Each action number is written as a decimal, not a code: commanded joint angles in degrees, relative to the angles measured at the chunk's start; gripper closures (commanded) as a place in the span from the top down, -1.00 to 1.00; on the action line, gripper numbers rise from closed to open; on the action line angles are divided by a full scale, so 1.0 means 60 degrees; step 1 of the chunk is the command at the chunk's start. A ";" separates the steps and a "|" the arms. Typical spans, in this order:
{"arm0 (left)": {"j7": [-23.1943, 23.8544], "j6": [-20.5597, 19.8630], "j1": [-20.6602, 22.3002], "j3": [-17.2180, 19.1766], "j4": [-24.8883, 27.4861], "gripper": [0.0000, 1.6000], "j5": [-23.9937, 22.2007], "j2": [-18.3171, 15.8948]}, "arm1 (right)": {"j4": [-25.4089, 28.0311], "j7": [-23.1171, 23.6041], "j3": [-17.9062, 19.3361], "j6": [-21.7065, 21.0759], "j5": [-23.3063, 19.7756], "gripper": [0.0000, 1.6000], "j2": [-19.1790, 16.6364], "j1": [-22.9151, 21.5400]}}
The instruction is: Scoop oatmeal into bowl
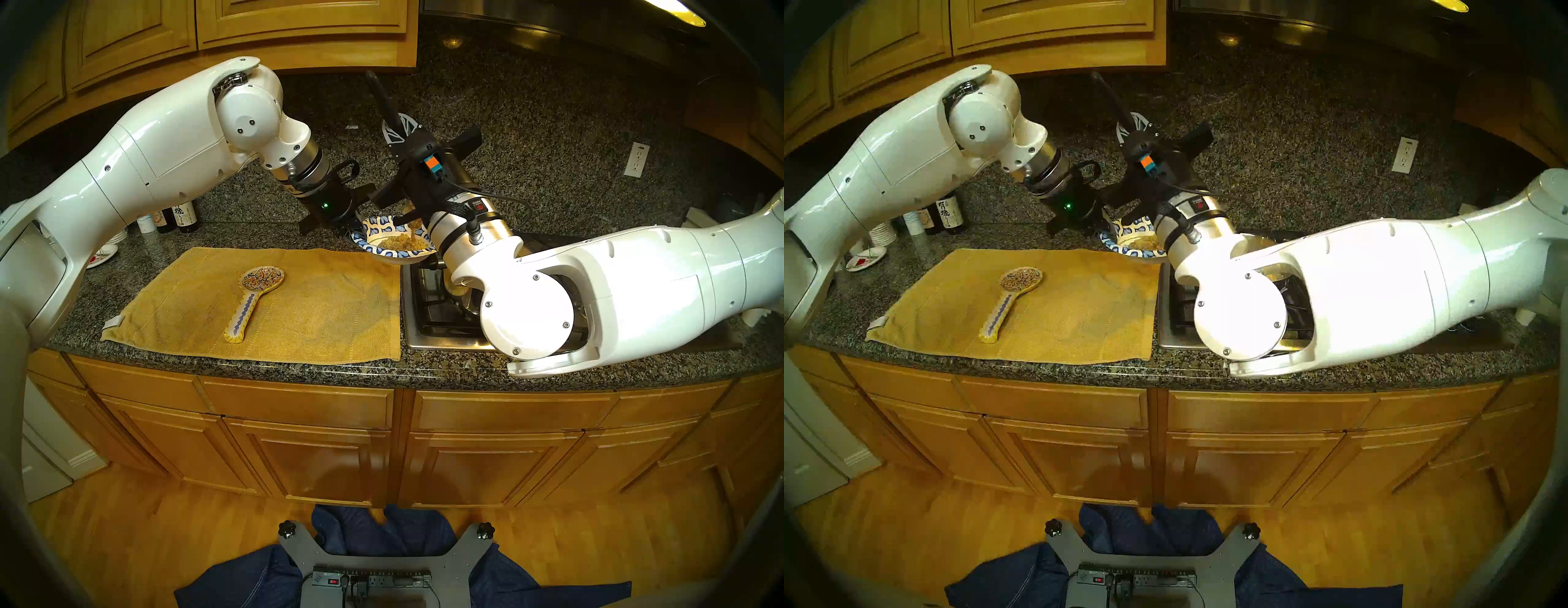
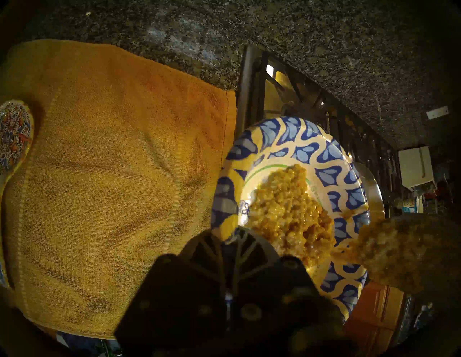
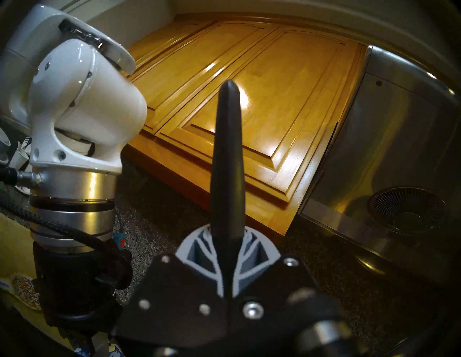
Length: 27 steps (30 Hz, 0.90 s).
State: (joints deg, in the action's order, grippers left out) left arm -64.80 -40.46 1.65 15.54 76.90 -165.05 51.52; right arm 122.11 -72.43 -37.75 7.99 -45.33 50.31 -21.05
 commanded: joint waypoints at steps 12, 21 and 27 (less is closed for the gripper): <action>-0.0632 -0.0027 0.0358 0.0340 -0.0008 -1.00 0.0008 -0.0001 | -0.0033 -0.0060 -0.0185 -0.0098 0.0896 -1.00 -0.0135 -0.0377; -0.0643 -0.0028 0.0349 0.0354 -0.0009 -1.00 0.0008 0.0002 | 0.0026 -0.0126 -0.0323 -0.0171 0.1202 -1.00 -0.0041 -0.0312; -0.0639 -0.0028 0.0349 0.0354 -0.0008 -1.00 0.0008 0.0001 | -0.0007 -0.0146 -0.0258 -0.0136 0.1158 -1.00 -0.0018 -0.0281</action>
State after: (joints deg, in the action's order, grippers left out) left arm -64.78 -40.47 1.40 15.80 76.85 -165.04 51.58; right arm 122.20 -72.42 -40.99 6.79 -39.59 50.04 -21.20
